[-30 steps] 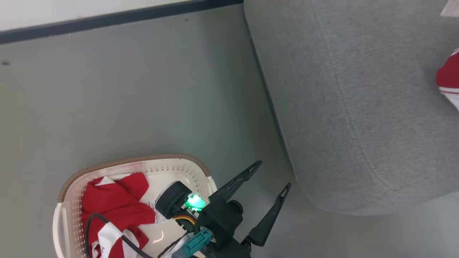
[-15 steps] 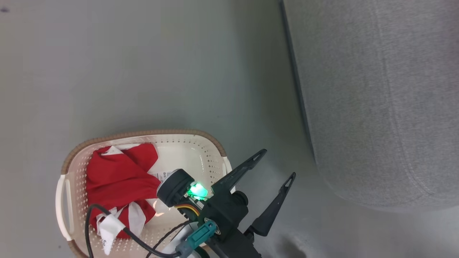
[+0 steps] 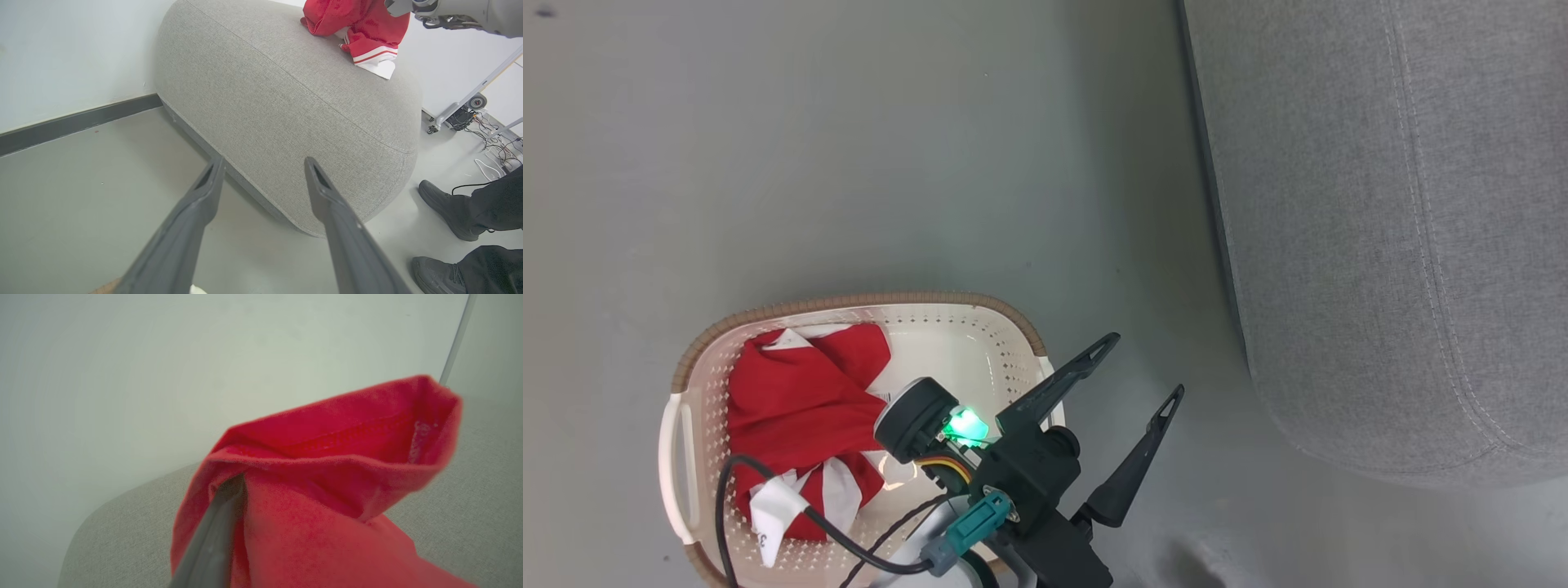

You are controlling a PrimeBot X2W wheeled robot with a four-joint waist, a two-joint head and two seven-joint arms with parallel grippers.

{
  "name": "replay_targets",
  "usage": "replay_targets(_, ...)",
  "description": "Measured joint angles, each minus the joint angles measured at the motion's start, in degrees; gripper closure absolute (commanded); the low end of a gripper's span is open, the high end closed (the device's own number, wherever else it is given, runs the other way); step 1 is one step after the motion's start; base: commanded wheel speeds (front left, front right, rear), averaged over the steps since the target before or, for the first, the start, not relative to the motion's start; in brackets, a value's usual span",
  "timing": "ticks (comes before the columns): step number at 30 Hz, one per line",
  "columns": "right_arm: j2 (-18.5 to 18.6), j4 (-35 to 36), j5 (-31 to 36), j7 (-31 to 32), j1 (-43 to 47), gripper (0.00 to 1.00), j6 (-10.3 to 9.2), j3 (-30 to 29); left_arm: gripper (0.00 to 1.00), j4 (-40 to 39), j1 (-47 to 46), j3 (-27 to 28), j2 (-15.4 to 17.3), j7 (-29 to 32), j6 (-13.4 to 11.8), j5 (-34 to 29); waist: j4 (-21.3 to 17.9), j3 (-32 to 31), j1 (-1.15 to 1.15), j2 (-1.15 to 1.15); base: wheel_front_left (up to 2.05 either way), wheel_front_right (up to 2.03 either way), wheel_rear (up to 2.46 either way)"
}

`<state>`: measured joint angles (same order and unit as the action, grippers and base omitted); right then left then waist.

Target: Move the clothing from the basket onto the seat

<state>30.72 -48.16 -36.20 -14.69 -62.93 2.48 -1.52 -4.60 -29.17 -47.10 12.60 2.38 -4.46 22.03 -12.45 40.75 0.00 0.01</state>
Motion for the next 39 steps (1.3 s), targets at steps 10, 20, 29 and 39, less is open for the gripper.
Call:
replay_targets(10, -1.1, -5.4, 0.0, 0.0, 0.2, 0.0, 1.26, 1.5, 0.0, 2.7, 0.0, -0.2, -2.1, -2.3, 0.7, 0.6, 0.8, -3.2, 0.0, 0.0, 0.0, 0.0, 0.0)
replay_targets(20, -4.5, -8.2, 0.6, 0.0, 5.3, 0.0, 2.63, 3.6, 0.0, 5.5, 0.3, -0.1, -3.4, -4.7, 0.9, 2.7, 1.7, -8.0, 0.0, -0.01, 0.0, 0.0, 0.0)
replay_targets(29, -7.3, -8.2, 0.7, 0.0, 10.4, 0.0, 3.16, 4.4, 0.0, 7.4, 3.0, 0.2, -3.6, -6.8, 1.0, 3.5, 2.3, -12.4, -0.01, -0.01, 0.0, 0.0, 0.0)
replay_targets(39, -10.4, -3.8, 1.9, 0.0, 18.3, 0.0, 3.58, 5.6, 0.0, 9.3, 6.3, 3.1, -3.5, -9.6, 0.2, 5.8, 2.7, -18.8, -0.01, -0.01, 0.0, 0.0, 0.0)
